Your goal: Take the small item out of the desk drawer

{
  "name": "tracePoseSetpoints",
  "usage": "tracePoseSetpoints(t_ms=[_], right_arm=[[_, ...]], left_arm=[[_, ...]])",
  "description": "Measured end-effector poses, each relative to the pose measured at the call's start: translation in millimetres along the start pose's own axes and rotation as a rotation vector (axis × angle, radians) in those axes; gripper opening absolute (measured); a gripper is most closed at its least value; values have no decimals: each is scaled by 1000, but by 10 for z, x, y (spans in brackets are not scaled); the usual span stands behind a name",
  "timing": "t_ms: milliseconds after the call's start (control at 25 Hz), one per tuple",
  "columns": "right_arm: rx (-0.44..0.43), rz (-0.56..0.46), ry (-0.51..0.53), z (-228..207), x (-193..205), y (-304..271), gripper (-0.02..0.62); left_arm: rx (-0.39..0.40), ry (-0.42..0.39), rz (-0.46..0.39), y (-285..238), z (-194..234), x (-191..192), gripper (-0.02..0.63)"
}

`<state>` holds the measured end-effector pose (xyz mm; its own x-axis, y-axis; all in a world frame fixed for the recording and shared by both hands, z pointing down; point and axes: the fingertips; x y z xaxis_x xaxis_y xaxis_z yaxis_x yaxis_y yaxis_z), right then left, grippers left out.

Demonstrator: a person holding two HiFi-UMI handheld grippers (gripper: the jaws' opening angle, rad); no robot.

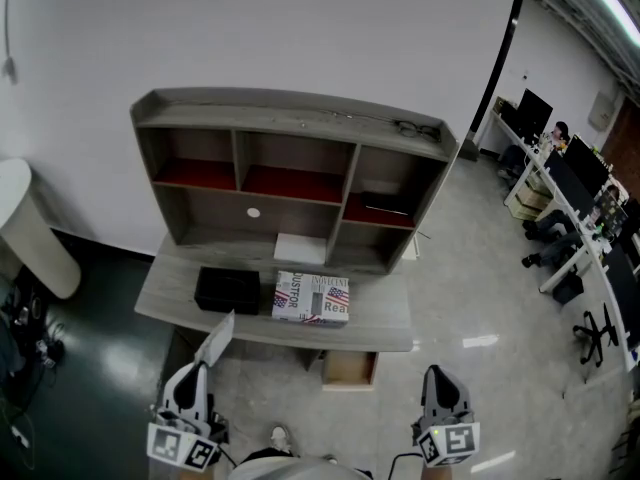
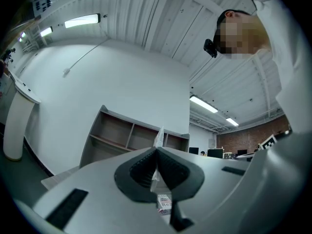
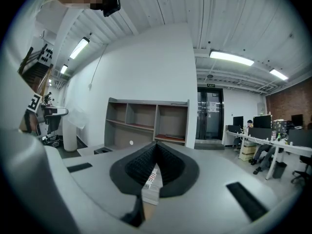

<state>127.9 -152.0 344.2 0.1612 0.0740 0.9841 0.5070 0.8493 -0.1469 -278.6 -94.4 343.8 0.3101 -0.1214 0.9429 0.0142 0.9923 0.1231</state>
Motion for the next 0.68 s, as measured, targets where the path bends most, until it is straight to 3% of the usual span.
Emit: tracePoseSetpoints(t_ms=[680], right_arm=[[11,23,11,10,32,23,21]], left_arm=[[47,14,25,-161,-70,123,18]])
Point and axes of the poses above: the fingertips, and each gripper's own axes: y backward along the fingers, z to its left, x out of its underside, and after that the axes turned 11 degrees about -x, right-handed
